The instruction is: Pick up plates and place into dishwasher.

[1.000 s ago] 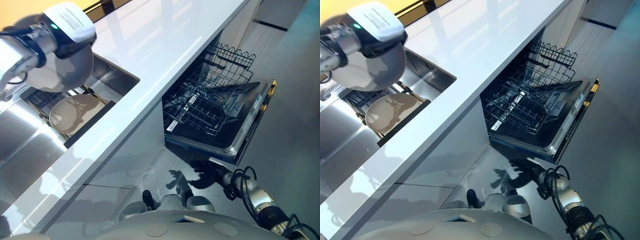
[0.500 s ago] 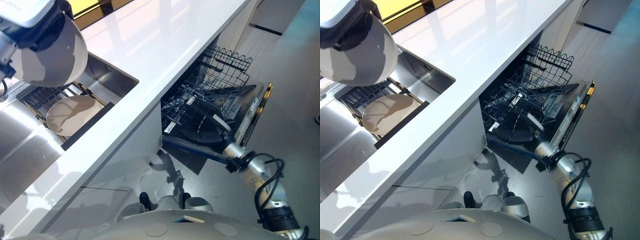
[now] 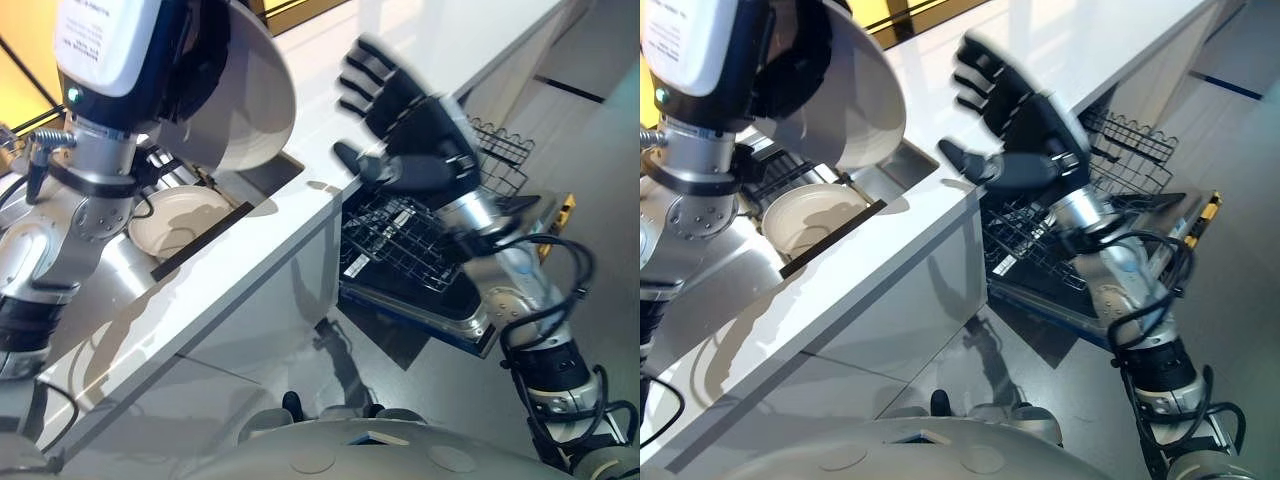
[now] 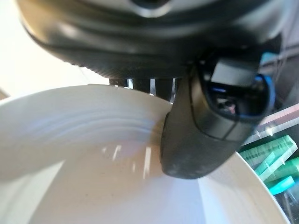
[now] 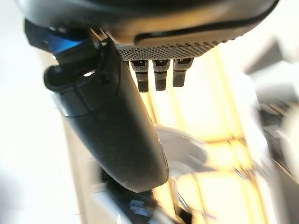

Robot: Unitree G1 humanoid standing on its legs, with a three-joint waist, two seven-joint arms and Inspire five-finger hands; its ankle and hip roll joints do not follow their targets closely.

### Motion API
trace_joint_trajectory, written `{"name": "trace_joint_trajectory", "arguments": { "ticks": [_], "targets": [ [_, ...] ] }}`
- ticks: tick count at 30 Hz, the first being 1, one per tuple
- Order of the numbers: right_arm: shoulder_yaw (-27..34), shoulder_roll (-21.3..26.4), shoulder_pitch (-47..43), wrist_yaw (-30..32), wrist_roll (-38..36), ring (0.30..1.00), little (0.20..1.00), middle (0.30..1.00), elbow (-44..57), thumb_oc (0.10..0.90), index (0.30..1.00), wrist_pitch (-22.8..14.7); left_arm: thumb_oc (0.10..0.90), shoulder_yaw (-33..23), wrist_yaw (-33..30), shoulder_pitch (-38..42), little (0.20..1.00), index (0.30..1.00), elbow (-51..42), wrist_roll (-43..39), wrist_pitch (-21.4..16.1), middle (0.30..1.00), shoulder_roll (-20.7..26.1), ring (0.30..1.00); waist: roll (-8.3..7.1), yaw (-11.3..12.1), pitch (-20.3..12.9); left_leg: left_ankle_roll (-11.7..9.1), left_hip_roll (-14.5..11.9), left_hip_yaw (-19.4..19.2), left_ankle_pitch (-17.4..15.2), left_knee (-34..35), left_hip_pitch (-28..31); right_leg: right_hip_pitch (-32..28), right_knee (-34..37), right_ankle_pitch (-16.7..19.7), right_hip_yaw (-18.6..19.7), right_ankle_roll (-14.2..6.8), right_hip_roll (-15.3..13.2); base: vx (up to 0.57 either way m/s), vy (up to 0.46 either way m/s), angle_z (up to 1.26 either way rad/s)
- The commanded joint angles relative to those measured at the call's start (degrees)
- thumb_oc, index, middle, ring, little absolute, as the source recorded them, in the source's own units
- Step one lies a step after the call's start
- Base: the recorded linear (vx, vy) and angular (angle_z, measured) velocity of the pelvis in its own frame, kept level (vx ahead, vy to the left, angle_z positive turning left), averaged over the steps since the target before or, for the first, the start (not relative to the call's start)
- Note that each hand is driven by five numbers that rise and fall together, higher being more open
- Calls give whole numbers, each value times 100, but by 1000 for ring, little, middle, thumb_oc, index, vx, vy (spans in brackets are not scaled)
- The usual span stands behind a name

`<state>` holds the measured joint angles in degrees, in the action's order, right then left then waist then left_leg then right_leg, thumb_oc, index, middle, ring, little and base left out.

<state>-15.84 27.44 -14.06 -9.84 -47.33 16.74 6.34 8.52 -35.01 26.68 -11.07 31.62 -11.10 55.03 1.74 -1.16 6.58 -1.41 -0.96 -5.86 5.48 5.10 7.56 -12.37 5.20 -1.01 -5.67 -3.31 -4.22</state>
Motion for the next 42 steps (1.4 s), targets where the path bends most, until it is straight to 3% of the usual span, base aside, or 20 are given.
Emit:
{"name": "trace_joint_trajectory", "arguments": {
  "ticks": [1,5,11,17,29,30,32,34,42],
  "targets": [
    [197,-406,-904,379,-413,900,900,900,271,800,900,-542,100,41,-1030,1038,200,300,386,97,522,300,-30,300,-134,26,-406,248,369,-26,-783,-27,232,443,-451,-159,-215,49,370,-1,-24,5],
    [-42,-724,-1175,776,-482,900,900,900,253,800,900,-682,122,464,-1392,1425,222,319,962,-52,763,319,-229,319,-124,-3,-457,226,363,-36,-834,-14,274,382,-392,-188,-210,44,380,12,-11,2],
    [-157,-1021,-1252,1166,-193,900,900,900,183,800,900,-943,100,645,-1642,1327,200,300,1471,-178,508,300,-657,300,-107,-9,-486,214,353,-49,-812,-17,260,385,-353,-162,-164,61,400,10,-4,-1],
    [-231,-1305,-1242,1641,-154,900,900,900,38,800,900,-1116,100,630,-1600,994,200,300,1395,-51,344,300,-1123,300,-100,15,-489,199,330,-68,-811,-16,267,349,-275,-132,-165,87,415,16,-4,-1],
    [-431,-1560,-1056,1854,-318,900,900,900,-57,800,900,-805,100,797,-1448,660,200,300,1220,39,-49,300,-1627,300,-134,43,-461,192,307,-80,-806,-10,283,296,-246,-141,-292,94,404,12,-7,0],
    [-468,-1545,-1026,1904,-276,451,376,451,-117,276,451,-633,100,829,-1430,647,200,300,1148,40,-105,300,-1683,300,-147,34,-460,189,306,-80,-803,-10,283,292,-230,-134,-277,92,411,0,0,0],
    [-494,-1521,-1001,1895,-255,309,211,309,-185,111,309,-387,100,841,-1436,637,200,300,1108,33,-205,300,-1707,300,-155,29,-466,187,304,-74,-800,-10,279,290,-213,-129,-258,95,419,0,0,0],
    [-517,-1407,-949,1835,-267,300,200,300,-343,100,300,-111,100,831,-1331,578,200,300,879,-28,-324,300,-1714,300,-174,32,-463,181,292,-60,-792,-10,274,278,-194,-127,-240,105,438,16,-7,0],
    [-397,-1258,-794,1857,-180,300,200,300,-632,100,300,-74,100,828,-1373,458,200,300,447,59,-482,300,-1697,300,-212,57,-420,169,277,7,-782,-10,279,232,-192,-140,-288,115,454,2,0,0]
  ]
}}
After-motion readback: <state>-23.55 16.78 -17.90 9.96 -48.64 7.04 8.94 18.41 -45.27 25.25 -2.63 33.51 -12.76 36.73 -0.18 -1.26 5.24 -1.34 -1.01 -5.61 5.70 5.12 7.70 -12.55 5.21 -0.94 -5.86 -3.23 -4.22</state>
